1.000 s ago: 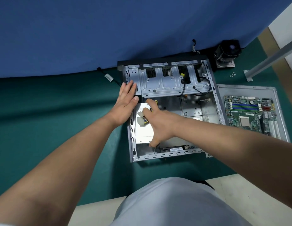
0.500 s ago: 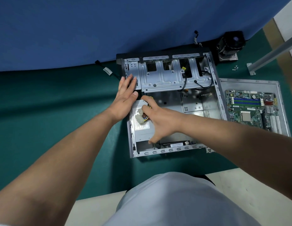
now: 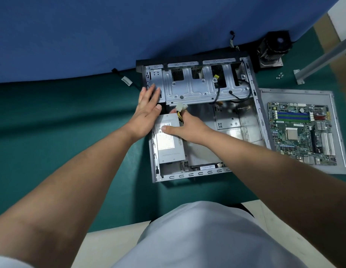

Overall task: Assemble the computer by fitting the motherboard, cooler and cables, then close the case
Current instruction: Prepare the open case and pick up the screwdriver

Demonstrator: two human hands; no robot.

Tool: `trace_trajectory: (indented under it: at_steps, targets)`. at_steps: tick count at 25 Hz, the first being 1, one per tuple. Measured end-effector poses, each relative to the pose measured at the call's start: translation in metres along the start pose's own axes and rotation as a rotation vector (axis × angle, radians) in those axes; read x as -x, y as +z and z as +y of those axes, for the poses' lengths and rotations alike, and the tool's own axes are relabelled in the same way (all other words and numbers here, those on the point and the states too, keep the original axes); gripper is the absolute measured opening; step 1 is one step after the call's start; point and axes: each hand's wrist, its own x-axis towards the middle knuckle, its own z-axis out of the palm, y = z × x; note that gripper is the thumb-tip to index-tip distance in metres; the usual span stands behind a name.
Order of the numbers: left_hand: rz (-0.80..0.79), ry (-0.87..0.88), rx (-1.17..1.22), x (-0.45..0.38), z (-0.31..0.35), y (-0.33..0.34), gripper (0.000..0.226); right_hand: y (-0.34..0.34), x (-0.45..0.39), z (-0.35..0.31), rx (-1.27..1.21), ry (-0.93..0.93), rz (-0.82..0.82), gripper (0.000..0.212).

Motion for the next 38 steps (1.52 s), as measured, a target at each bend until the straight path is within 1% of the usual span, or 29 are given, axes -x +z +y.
trace_trajectory:
  at_steps: [1, 3, 4, 5, 6, 9, 10, 13, 16, 17, 20, 24, 25, 29, 31, 33, 36, 38]
  targets:
    - [0.000, -0.003, -0.002, 0.000, 0.000, 0.000, 0.054, 0.003, 0.000, 0.001, -0.045, 0.024, -0.014, 0.082]
    - [-0.003, -0.002, -0.008, 0.001, 0.001, 0.000, 0.054, 0.010, 0.001, 0.004, -0.158, 0.046, -0.058, 0.097]
    - [-0.002, -0.001, -0.010, 0.001, 0.001, 0.000, 0.054, 0.013, 0.001, 0.006, -0.192, 0.039, -0.057, 0.101]
    - [0.002, -0.002, -0.012, 0.001, 0.001, 0.000, 0.054, 0.015, 0.000, 0.008, -0.216, 0.023, -0.042, 0.098]
    - [0.003, -0.002, -0.013, 0.000, 0.001, 0.000, 0.054, 0.018, 0.000, 0.011, -0.244, 0.007, -0.021, 0.092]
    - [0.002, 0.003, -0.015, 0.000, 0.000, 0.001, 0.054, 0.023, 0.008, 0.023, -0.346, -0.002, 0.044, 0.059]
    - [0.003, 0.005, -0.015, 0.000, 0.000, 0.001, 0.054, 0.023, 0.010, 0.026, -0.364, -0.007, 0.046, 0.054]
    - [0.000, -0.002, -0.012, 0.000, 0.001, 0.000, 0.054, 0.018, 0.007, 0.018, -0.338, 0.000, -0.002, 0.054]
    - [-0.004, -0.008, -0.010, 0.000, 0.003, 0.000, 0.054, 0.011, -0.001, -0.002, -0.257, 0.085, -0.098, 0.055]
    - [-0.003, -0.010, -0.011, 0.001, 0.003, -0.001, 0.054, 0.013, -0.002, -0.002, -0.251, 0.090, -0.104, 0.054]
    - [0.006, -0.014, -0.013, 0.001, 0.003, -0.001, 0.053, 0.020, 0.004, 0.002, -0.280, 0.056, -0.090, 0.068]
    - [0.003, -0.015, -0.013, 0.001, 0.005, 0.000, 0.053, 0.016, 0.000, 0.003, -0.213, -0.002, -0.079, 0.057]
    - [0.003, -0.014, -0.013, 0.001, 0.005, 0.001, 0.053, 0.017, 0.001, 0.006, -0.191, 0.007, -0.077, 0.058]
    - [0.004, -0.012, -0.018, 0.001, 0.004, 0.000, 0.053, 0.026, 0.012, 0.024, -0.133, 0.050, -0.066, 0.077]
    - [0.005, -0.015, -0.028, 0.001, 0.004, 0.000, 0.053, 0.026, 0.011, 0.024, -0.127, 0.053, -0.080, 0.081]
    - [0.009, -0.015, -0.037, 0.000, 0.004, 0.001, 0.053, 0.025, 0.011, 0.021, -0.138, 0.053, -0.074, 0.079]
    - [0.012, -0.009, -0.039, -0.002, -0.001, 0.001, 0.053, 0.027, 0.015, 0.021, -0.143, 0.055, -0.037, 0.068]
    - [0.009, -0.010, -0.055, -0.004, -0.005, 0.002, 0.053, 0.027, 0.017, 0.020, -0.140, 0.066, -0.026, 0.065]
